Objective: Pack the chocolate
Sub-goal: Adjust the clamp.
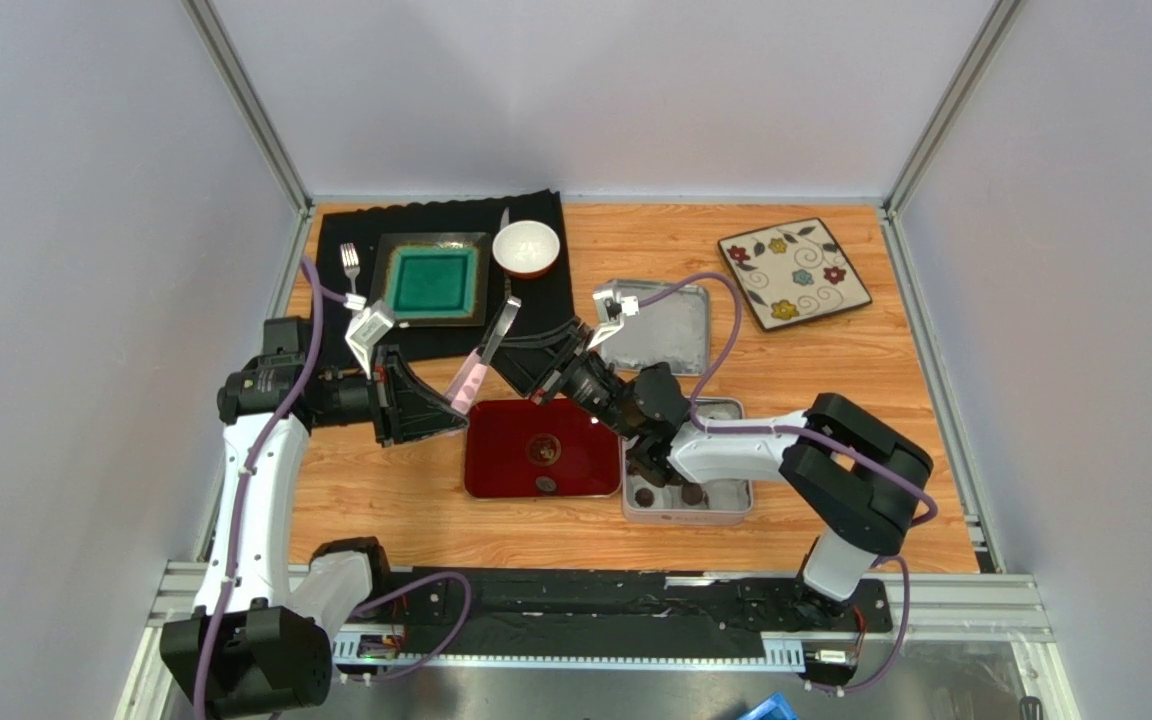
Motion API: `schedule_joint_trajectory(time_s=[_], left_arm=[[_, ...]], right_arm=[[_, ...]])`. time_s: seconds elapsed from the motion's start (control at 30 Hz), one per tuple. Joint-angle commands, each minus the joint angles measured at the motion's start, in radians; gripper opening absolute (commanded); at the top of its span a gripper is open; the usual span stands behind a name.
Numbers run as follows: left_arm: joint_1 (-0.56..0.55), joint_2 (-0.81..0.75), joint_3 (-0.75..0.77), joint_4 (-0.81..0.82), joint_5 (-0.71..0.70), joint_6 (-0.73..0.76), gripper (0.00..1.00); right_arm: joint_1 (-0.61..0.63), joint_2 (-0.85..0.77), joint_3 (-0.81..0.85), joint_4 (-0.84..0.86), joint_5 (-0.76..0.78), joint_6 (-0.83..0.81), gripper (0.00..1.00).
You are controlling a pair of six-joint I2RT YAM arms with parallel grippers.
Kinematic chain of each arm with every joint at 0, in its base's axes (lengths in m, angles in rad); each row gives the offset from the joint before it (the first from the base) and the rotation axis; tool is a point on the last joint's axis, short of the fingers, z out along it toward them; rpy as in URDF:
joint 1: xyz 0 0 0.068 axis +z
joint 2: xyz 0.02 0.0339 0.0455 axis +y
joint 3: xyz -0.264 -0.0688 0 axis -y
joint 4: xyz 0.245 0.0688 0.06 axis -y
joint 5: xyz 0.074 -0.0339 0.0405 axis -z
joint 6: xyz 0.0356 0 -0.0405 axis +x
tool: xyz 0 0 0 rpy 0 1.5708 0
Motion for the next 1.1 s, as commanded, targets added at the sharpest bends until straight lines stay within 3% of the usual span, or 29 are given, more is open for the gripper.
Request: schedule_joint_trajectory(time_s=[0.0,0.07,0.13,0.23,0.3,0.37,0.4,0.43,0.47,0.5,0.53,0.63,0.77,1.07], left_arm=[[-0.003,-0.032,0.004,0.025,0.12,0.033,0.08],[-0.003,-0.031,0.003,0.025,0.121,0.033,0.04],[-0.003,-0.023,0.006,0.025,0.115,0.027,0.0],[-0.003,-0.02,0.021,0.004,0.094,0.034,0.0],[-0.009,-0.023,0.029,-0.018,0.071,0.059,0.0],[-0.035,-0.029,0.027,-0.058,0.043,0.1,0.0],[-0.078,-0.029,0.019,-0.079,0.002,0.126,0.0],[-0.106,-0.034,0.01,-0.1,-0.024,0.164,0.0],[-0.135,-0.035,0.0,-0.102,-0.055,0.171,0.0],[-0.194,-0.037,-0.022,-0.102,-0.124,0.175,0.0],[-0.216,-0.037,-0.031,-0.108,-0.159,0.192,0.01],[-0.273,-0.022,-0.057,-0.153,-0.287,0.276,0.01],[-0.279,0.011,-0.065,-0.24,-0.373,0.401,0.0],[-0.308,-0.038,-0.066,-0.32,-0.445,0.616,0.0]], right_arm=[[-0.03,-0.079,-0.064,0.219,-0.04,0.057,0.31],[-0.047,-0.11,-0.116,0.219,-0.047,0.074,0.36],[-0.091,-0.127,-0.133,0.216,-0.165,0.1,0.36],[-0.201,-0.15,-0.142,0.192,-0.464,0.167,0.41],[-0.282,-0.218,-0.139,0.129,-0.648,0.146,0.5],[-0.321,-0.306,-0.106,-0.102,-0.74,0.03,0.55],[-0.329,-0.355,-0.074,-0.247,-0.751,-0.212,0.58],[-0.32,-0.452,-0.013,-0.645,-0.752,-0.366,0.62],[-0.305,-0.478,0.053,-0.855,-0.712,-0.517,0.68],[-0.268,-0.493,0.203,-1.03,-0.697,-0.777,0.7],[-0.26,-0.481,0.271,-1.278,-0.693,-0.864,0.72],[-0.258,-0.438,0.498,-1.649,-0.729,-1.05,0.73],[-0.258,-0.406,0.595,-1.845,-0.744,-1.144,0.76],[-0.208,-0.328,0.511,-1.813,-0.886,-1.102,0.8]])
